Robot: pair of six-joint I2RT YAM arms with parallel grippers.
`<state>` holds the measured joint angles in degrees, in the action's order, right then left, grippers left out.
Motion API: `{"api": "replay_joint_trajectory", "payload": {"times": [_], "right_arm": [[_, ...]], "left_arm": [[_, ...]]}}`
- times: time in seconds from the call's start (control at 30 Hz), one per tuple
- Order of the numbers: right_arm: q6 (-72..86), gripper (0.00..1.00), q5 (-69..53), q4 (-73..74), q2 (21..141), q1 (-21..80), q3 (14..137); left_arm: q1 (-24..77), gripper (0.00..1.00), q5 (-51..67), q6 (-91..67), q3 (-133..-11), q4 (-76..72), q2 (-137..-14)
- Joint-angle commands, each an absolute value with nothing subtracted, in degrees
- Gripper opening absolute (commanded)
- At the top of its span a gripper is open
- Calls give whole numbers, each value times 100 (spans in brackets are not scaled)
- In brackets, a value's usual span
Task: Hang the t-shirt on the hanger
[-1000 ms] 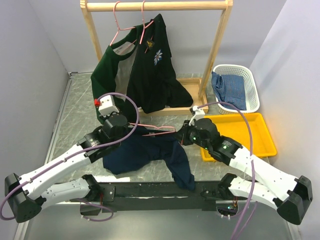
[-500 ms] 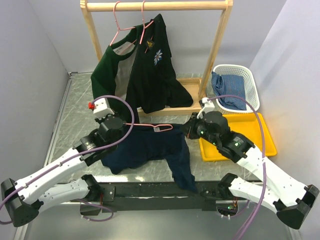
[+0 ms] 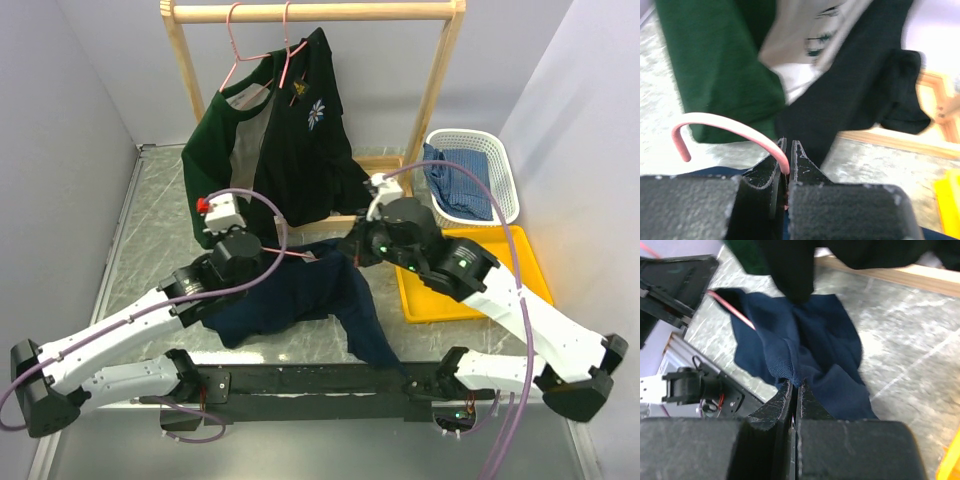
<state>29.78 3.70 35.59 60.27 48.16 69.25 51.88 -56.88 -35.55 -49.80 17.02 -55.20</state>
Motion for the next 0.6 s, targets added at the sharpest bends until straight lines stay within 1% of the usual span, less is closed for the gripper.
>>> {"api": "replay_joint_trajectory", "payload": {"times": [0.0, 0.07, 0.3, 0.37, 0.4, 0.5, 0.57], "right_arm": [[2786, 0, 712, 3779, 6415, 5203, 7741], [2716, 0, 686, 3858, 6591, 5291, 7953], [2619, 1, 589, 4024, 6794, 5353, 8550], [2471, 11, 545, 4087, 6733, 5344, 8674], [2426, 26, 467, 4078, 6689, 5292, 8710], [2294, 48, 237, 4148, 6434, 5221, 8771], [2189, 54, 290, 4140, 6180, 5203, 8763]], "left_arm": [[5712, 1, -6143, -3173, -5685, 1538, -5686], [5931, 1, -6310, -3121, -5835, 1591, -5765], [6328, 1, -6240, -2734, -6415, 1406, -6046], [6450, 1, -6275, -2577, -6582, 1520, -6108], [6495, 1, -6336, -2462, -6740, 1564, -6143], [6574, 1, -6329, -1988, -7196, 1740, -6082], [6609, 1, -6275, -1593, -7548, 2002, -6091]]}}
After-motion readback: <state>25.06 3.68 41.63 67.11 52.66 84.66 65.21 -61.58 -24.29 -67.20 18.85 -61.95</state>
